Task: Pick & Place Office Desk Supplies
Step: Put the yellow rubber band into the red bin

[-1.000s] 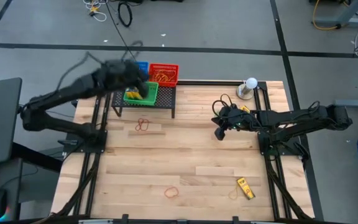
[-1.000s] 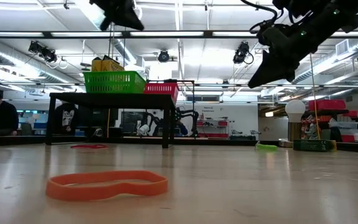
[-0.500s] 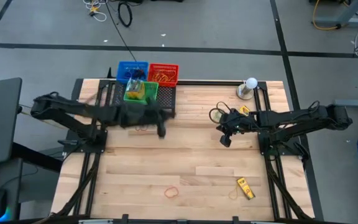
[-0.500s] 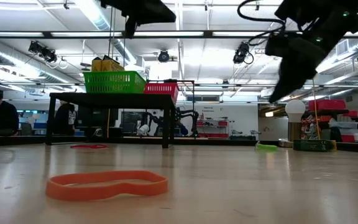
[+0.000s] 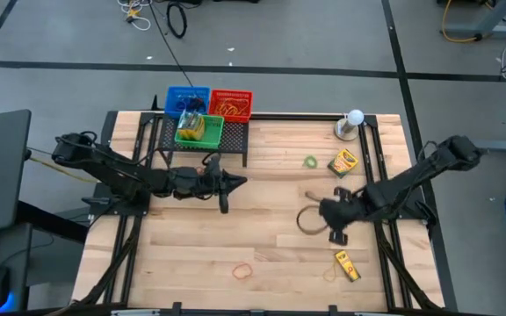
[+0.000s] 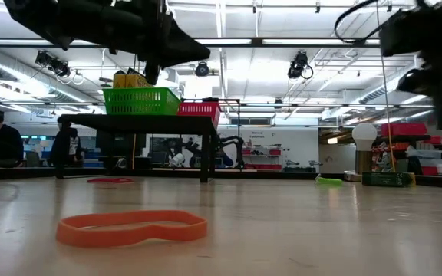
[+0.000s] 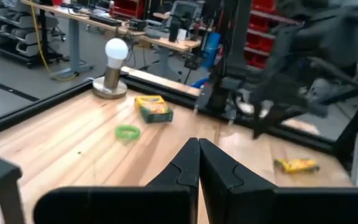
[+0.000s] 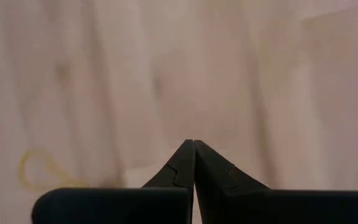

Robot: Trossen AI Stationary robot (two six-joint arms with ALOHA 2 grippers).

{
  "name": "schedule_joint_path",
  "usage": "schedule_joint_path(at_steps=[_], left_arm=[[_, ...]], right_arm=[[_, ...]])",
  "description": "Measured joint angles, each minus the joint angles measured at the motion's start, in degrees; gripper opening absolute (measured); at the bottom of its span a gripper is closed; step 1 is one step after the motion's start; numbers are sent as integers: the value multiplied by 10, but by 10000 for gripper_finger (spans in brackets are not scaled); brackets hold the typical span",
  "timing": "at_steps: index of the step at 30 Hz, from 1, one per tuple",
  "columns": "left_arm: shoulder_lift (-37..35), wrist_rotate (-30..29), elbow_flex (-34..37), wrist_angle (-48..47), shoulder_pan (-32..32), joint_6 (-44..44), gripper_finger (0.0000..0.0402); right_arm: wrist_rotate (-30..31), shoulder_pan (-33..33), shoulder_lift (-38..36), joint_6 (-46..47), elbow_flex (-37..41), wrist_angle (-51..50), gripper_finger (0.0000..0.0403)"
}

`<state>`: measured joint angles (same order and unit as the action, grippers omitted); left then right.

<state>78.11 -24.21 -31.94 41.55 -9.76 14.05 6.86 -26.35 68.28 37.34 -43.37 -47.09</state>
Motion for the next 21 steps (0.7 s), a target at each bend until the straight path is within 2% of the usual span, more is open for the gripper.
schedule_joint_path(at_steps=[5,10,17,21], left_arm=[[0,3,2,2,0,-18,9],[0,2,2,0,1,-20,9],[0,3,2,-6,1,-21,10],[0,3,2,-7,1,-21,10]], right_arm=[[-31,-77,79,29,-53,-12,14],[-60,-136,153,24,-102,-12,41],[-116,-175,236,1,-123,19,101],[-129,-189,267,-38,-123,33,117]])
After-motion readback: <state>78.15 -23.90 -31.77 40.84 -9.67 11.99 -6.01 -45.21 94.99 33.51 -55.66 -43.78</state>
